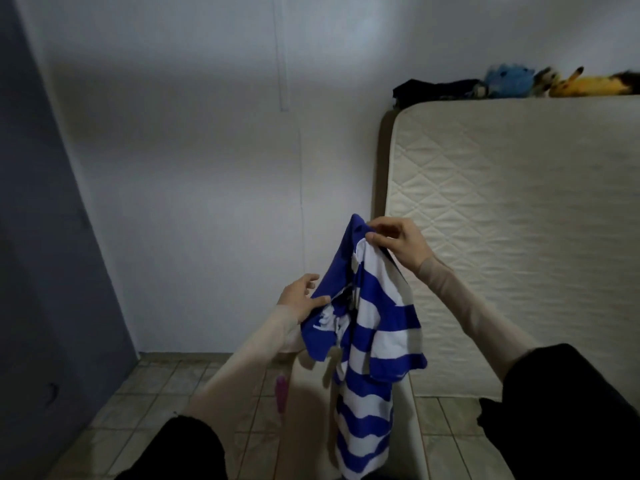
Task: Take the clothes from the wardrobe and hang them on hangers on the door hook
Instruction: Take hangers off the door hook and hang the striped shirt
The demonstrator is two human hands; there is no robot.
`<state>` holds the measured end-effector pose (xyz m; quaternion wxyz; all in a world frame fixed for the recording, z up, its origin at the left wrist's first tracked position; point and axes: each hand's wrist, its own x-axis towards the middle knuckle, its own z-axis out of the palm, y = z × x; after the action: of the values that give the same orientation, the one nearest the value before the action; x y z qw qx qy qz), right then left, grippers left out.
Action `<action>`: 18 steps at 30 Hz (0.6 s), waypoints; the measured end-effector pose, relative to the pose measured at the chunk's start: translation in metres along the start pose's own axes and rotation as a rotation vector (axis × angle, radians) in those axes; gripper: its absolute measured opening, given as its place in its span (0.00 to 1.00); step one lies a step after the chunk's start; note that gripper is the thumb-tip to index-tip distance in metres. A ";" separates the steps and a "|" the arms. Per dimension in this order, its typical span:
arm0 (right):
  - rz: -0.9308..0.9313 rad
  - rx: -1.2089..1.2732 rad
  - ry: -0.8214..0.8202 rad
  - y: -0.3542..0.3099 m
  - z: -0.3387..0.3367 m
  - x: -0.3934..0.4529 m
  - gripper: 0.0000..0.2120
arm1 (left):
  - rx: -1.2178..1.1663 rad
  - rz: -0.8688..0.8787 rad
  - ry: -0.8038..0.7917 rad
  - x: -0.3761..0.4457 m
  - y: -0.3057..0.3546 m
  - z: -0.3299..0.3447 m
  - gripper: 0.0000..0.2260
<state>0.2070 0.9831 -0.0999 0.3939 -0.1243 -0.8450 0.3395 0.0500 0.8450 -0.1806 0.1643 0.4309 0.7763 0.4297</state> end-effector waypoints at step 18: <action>-0.026 -0.151 -0.007 -0.002 -0.012 -0.006 0.10 | 0.115 0.010 0.184 -0.010 0.002 -0.025 0.03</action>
<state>0.2196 0.9845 -0.0967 0.3848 -0.1413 -0.8712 0.2703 0.0411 0.8245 -0.1657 0.0654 0.4022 0.8094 0.4229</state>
